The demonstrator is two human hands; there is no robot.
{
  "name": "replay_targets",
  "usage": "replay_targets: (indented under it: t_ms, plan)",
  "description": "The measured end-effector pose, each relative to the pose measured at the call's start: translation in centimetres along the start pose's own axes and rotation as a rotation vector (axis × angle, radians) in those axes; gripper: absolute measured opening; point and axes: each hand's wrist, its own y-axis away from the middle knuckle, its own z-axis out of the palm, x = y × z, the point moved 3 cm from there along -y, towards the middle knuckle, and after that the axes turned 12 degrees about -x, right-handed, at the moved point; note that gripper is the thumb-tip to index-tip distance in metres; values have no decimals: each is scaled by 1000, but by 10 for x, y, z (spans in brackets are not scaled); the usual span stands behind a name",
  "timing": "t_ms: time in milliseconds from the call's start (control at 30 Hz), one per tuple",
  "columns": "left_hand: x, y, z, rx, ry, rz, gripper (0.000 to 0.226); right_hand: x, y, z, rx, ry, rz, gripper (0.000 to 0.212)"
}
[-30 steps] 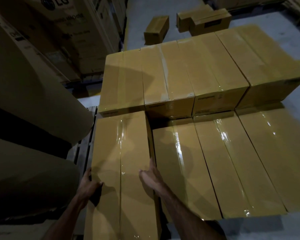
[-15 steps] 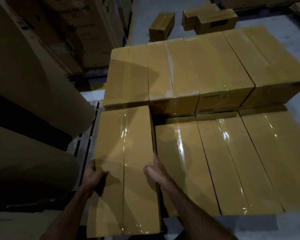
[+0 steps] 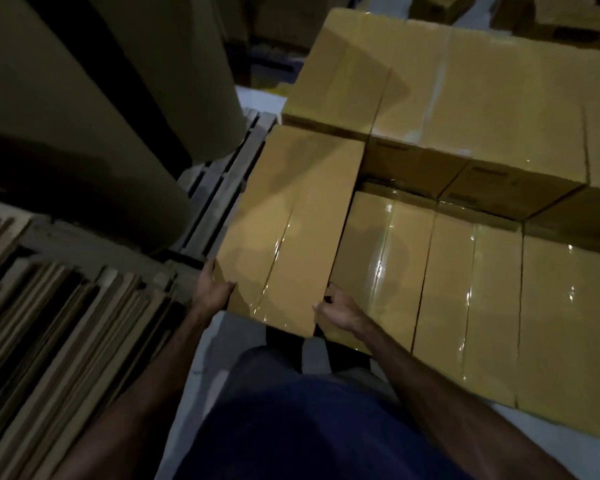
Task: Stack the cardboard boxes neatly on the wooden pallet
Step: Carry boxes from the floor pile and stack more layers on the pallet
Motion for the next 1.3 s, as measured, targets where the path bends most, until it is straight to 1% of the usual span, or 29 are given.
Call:
replay_targets:
  t_ms: [33, 100, 200, 300, 400, 533, 633, 767, 833, 900, 967, 1033, 1100, 1133, 1200, 1300]
  plan:
    - [-9, 6, 0, 30, 30, -5, 68, 2, 1, 2, -3, 13, 0, 54]
    - [-29, 15, -1, 111, 83, -34, 66, 4, 3, 6, -15, 15, 16, 50]
    - [-45, 29, -2, 185, 140, -80, 61, 3, 11, 11, -47, -86, 65, 41]
    - [-48, 37, -2, 194, 252, -73, 49, 2, 12, 20, -79, -164, 82, 45]
    - [-48, 36, -4, 177, 263, -47, 37, 2, 9, 28, -104, -231, 77, 55]
    - [-48, 35, -7, 177, 279, -41, 38, 1, 11, 34, -134, -261, 63, 54]
    - [-52, 36, -9, 141, 296, -27, 39, 3, 10, 36, -133, -267, 76, 56]
    - [-57, 32, -15, 67, 240, -1, 50, 0, 16, 37, -75, -253, 80, 45]
    - [-53, 37, -19, 53, 225, 20, 52, -2, 16, 37, -27, -242, 69, 50]
    - [-45, 47, -20, 45, 246, 38, 50, -2, 15, 38, -7, -224, 73, 60]
    - [-41, 56, -20, 53, 268, 46, 51, -4, 17, 38, -15, -122, 59, 70]
    - [-43, 63, -17, 71, 267, 55, 55, -10, 27, 38, -20, 103, 22, 76]
    - [-46, 72, -13, 93, 281, 64, 61, -16, 36, 38, -12, 435, -56, 74]
    - [-48, 77, -9, 107, 299, 57, 64, -16, 38, 37, -17, 564, -86, 75]
    - [-51, 88, 0, 126, 336, 41, 70, -14, 42, 37, -52, 750, -133, 71]
    - [-55, 96, 14, 129, 356, 67, 74, -8, 46, 32, -76, 1052, -206, 65]
